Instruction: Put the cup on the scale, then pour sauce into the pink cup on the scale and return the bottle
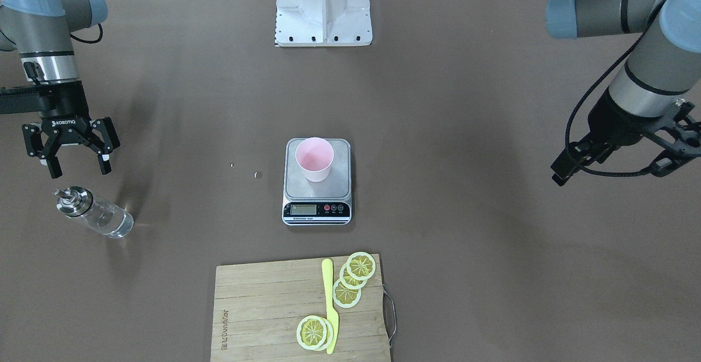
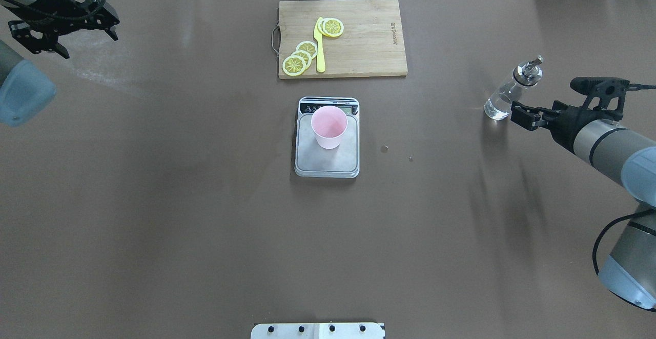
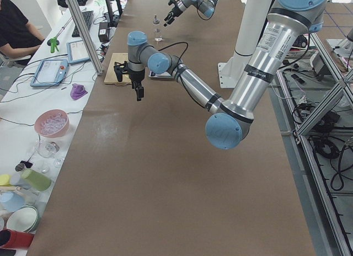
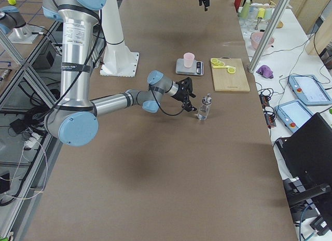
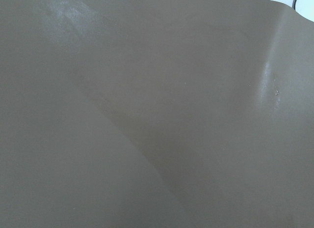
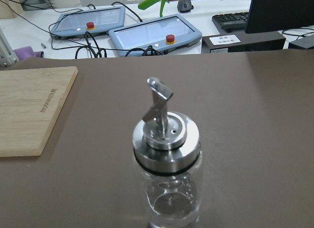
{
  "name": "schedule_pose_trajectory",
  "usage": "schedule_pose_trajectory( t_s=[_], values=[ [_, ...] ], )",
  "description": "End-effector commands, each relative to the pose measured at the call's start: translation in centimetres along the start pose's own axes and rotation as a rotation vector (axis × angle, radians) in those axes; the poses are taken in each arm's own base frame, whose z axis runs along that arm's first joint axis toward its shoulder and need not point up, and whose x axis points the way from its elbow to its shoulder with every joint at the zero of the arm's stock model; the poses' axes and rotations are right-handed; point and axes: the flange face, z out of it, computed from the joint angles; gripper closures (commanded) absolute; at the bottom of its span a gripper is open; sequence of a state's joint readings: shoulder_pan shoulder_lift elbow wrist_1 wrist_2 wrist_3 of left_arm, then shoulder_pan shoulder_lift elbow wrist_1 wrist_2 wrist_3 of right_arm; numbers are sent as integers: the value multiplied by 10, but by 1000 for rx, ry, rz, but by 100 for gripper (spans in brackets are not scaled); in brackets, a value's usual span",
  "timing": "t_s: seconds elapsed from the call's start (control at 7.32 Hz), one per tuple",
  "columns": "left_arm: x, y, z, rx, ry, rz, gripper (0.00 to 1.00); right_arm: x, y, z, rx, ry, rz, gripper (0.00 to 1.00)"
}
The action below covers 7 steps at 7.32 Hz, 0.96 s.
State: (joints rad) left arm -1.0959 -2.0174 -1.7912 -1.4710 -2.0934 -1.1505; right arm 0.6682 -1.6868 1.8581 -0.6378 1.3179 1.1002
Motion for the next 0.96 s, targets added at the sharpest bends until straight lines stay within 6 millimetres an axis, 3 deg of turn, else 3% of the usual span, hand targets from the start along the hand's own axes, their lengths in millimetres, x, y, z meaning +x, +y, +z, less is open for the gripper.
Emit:
schedule_pose_trajectory(
  t_s=[0.0, 0.14, 0.41, 0.55, 0.68, 0.82],
  values=[
    [1, 1, -2, 4, 3, 1, 2, -3, -11, -68, -70, -87, 24, 0],
    [1, 1, -2, 4, 3, 1, 2, -2, -35, -96, -108, -103, 46, 0],
    [1, 1, -2, 4, 3, 1, 2, 30, -105, -127, -216, -145, 95, 0],
    [1, 1, -2, 4, 4, 2, 2, 44, -141, -133, -248, -136, 78, 0],
    [2, 1, -3, 5, 5, 3, 2, 46, -175, -131, -279, -94, 39, 0],
    [6, 1, -5, 6, 12, 11, 2, 52, -206, -112, -337, -30, -24, 0]
  ],
)
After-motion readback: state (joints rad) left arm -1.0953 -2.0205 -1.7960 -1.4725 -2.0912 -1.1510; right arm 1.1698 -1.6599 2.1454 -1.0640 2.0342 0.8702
